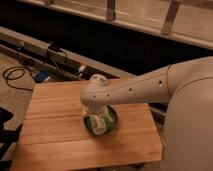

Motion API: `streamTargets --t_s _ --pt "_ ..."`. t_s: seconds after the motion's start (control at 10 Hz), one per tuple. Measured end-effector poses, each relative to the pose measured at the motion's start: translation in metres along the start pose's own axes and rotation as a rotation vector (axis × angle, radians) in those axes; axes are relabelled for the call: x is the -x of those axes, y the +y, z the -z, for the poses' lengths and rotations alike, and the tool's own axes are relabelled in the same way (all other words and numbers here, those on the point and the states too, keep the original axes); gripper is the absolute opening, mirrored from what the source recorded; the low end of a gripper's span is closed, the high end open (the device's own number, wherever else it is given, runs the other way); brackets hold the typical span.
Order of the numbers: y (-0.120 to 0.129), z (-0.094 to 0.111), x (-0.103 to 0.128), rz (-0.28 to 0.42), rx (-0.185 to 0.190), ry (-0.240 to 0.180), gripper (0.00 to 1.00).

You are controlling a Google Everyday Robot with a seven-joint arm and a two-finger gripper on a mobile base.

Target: Place the bottle in the ceramic bowl

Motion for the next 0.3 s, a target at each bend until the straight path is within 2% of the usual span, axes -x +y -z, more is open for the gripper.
streamTargets --t_s 0.3 --pt "-0.0002 -0.0010 -0.0005 0.000 0.000 0.002 0.80"
